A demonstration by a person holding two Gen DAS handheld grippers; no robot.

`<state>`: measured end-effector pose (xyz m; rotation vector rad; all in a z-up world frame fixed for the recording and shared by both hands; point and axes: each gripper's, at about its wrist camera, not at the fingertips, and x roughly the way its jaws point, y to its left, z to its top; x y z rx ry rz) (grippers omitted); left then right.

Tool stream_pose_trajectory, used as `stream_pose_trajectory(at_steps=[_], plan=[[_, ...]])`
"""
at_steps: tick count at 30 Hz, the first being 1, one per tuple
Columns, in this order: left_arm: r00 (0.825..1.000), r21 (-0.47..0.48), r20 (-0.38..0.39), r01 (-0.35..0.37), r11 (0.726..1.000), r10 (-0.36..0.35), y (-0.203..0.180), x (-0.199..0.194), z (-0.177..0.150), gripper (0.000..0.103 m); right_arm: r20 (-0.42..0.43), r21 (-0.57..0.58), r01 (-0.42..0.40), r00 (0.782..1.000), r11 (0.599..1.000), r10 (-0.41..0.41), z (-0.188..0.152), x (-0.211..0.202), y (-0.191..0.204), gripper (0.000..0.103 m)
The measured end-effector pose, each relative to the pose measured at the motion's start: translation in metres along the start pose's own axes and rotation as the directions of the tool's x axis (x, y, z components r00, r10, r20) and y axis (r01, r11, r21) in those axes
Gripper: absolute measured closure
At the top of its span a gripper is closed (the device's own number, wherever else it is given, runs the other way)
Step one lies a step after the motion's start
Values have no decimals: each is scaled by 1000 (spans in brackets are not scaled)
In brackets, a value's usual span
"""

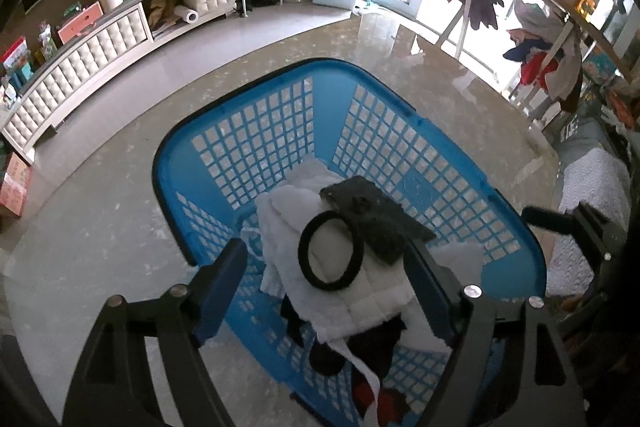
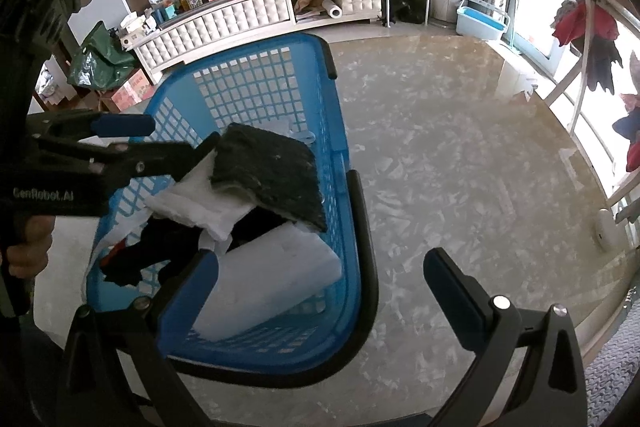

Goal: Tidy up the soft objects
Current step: 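Carry the black ring into the basket and open the left tool, then move the right tool down toward the grey-blue cloth beside the basket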

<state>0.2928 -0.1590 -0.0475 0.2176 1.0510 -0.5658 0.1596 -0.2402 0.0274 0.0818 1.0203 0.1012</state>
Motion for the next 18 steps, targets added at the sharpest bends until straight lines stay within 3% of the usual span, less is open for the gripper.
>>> stream_pose_trajectory(at_steps=[5,18], plan=[[1000,51,-20,-22,998,23,-9,-12,-5,24,14,4,5,1000,1000,-5,-2,-11,7,0],[997,-1,58,-57,998,57,-11,-76,-42,15,77,-11,6,997,1000,-5,-8,-51,37,0]])
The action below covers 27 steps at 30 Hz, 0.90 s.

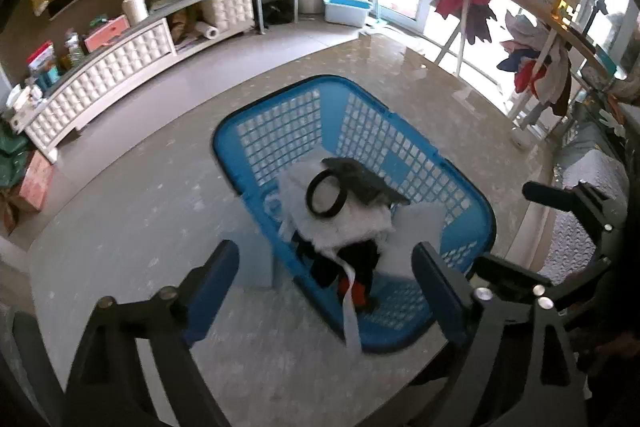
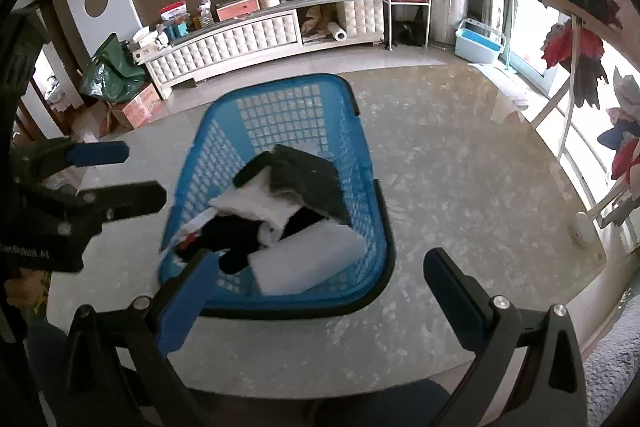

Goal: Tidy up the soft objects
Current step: 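Move the right tool down toward the grey-blue cloth beside the basket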

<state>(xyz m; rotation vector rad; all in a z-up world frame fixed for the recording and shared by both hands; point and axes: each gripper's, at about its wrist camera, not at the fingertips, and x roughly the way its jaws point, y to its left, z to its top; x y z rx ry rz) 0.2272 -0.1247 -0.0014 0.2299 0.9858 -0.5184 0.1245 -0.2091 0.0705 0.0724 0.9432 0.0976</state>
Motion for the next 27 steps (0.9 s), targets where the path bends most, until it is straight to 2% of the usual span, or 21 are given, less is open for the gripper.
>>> stream_pose_trajectory(at_steps=[3,8,11,14,27], plan=[[1000,-17,19,-18,1000,18,2,-15,-12,14,18,-13,1,1000,1000,-1,-1,-10,9,0],[998,-49,67,-5,999,8,6,-42,-34,8,44,-12,4,999,1000,-4,-6,-26,23,0],[996,-68,93,-8,998,14,8,-55,-46,0,49,-28,7,999,1000,-6,-10,-33,36,0],[992,-98,126,2,995,10,18,-66,-64,0,63,-42,13,998,999,-10,-14,-40,49,0],[989,-149,141,-22,989,44,50,-97,-119,0,47,-122,-22,999,992,28,-21,-31,105,0]])
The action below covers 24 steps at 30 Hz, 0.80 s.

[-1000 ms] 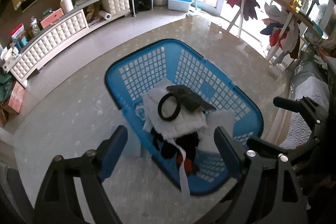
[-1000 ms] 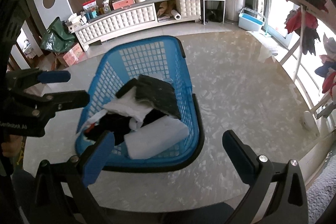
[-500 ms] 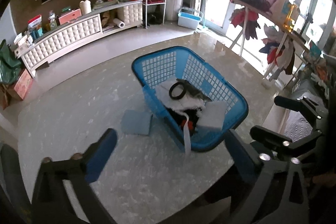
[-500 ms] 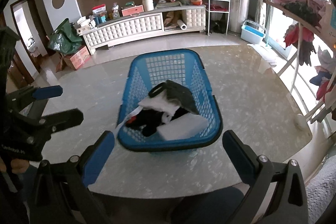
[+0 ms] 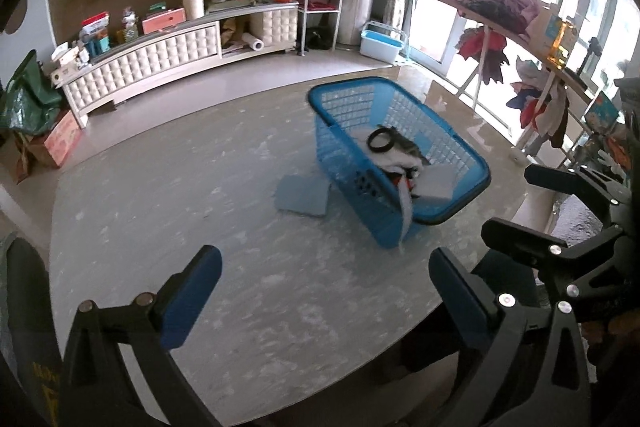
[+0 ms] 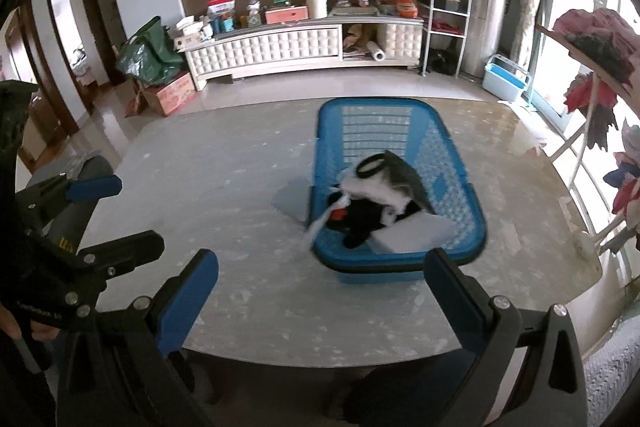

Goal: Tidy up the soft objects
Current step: 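Move the right tool down toward the grey-blue cloth beside the basket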

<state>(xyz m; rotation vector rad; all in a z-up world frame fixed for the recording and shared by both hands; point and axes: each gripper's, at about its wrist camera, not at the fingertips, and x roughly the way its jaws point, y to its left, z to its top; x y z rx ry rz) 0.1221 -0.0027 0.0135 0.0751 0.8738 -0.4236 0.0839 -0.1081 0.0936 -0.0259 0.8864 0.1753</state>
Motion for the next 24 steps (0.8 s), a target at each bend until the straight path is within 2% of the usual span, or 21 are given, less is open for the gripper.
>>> stream_pose_trajectory(at_steps=[11,20,24], plan=[[999,-72,-13,-40,997,39,44,-9,-21,0,-46,-65,-47,998,997,44,7,28,37,0],[997,-125,-45,-65,990,60,80,-3,-34,0,-109,-109,-78,992,991,66,16,59,67,0],[996,-178,-58,-73,981,63,103,3,-39,0,-130,-121,-99,988,988,83,19,74,77,0]])
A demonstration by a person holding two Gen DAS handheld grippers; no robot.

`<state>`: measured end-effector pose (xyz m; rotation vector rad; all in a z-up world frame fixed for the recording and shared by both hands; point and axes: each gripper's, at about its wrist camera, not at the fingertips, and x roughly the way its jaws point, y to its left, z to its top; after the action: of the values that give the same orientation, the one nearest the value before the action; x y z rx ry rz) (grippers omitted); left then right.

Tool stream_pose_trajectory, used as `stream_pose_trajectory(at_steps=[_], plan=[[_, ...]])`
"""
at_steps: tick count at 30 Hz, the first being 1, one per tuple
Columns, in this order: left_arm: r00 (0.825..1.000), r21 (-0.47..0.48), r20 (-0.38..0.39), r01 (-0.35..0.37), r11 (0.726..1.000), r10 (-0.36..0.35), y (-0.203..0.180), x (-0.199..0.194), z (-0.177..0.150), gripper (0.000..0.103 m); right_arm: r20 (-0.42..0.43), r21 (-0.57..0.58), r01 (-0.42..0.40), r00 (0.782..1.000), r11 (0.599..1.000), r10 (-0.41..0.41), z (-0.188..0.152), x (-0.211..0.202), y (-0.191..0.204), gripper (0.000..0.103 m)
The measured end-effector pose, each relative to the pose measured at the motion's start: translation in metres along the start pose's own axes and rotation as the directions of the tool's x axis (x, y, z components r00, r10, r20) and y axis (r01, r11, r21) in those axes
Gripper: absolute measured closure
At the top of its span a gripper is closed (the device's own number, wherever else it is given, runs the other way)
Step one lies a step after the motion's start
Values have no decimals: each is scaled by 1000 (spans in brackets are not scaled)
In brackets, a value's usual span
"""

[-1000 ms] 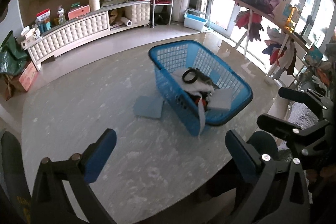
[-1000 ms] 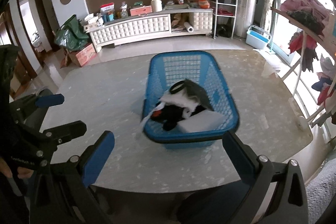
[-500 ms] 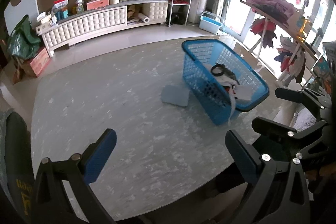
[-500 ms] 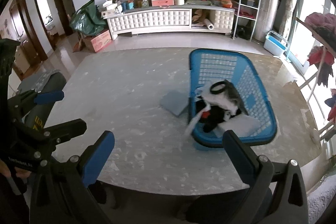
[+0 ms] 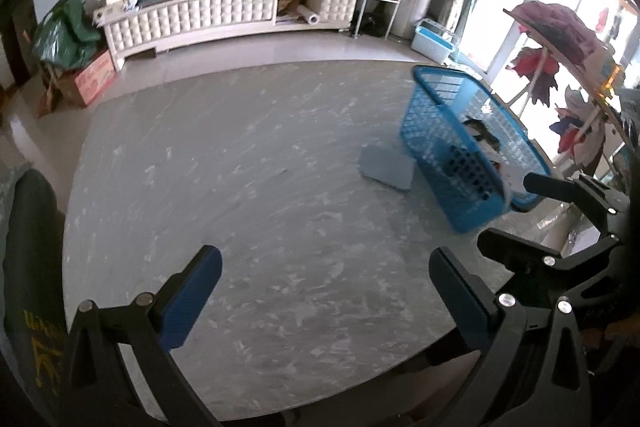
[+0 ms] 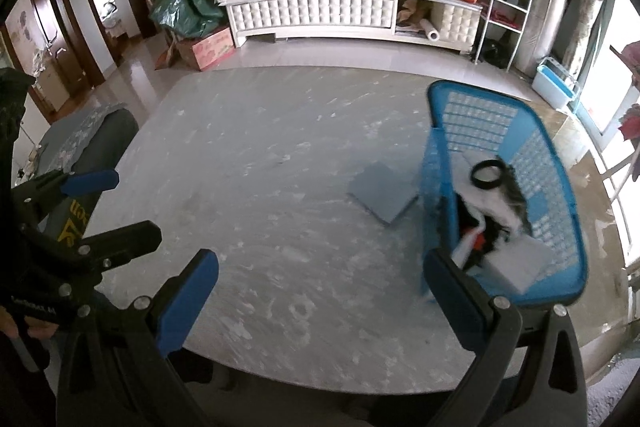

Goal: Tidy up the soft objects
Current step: 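Move the right tool down toward the grey-blue cloth beside the basket, then close the right tool on the edge of the grey-blue cloth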

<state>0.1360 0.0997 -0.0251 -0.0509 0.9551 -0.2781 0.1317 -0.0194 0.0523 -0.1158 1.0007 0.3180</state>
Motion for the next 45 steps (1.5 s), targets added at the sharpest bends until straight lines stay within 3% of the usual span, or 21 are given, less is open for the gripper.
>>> stream_pose_trajectory(at_steps=[10,21,27,34,45], plan=[[997,-53,-76,-30,998,25,36,34,-2,0,-68,8,-16,998,1000,16,13,50,11,0],[988,-46,-150,-52,998,45,63,86,11,0,-134,68,-26,990,997,35,26,101,-3,1],[982,-40,-181,-66,997,58,71,115,26,0,-145,77,3,989,997,8,35,119,-13,1],[983,-21,-166,-80,997,75,72,142,45,0,-147,63,77,987,995,-67,43,135,-25,1],[984,-16,-165,-75,997,71,73,168,54,0,-201,69,148,971,987,-131,31,166,-35,24]])
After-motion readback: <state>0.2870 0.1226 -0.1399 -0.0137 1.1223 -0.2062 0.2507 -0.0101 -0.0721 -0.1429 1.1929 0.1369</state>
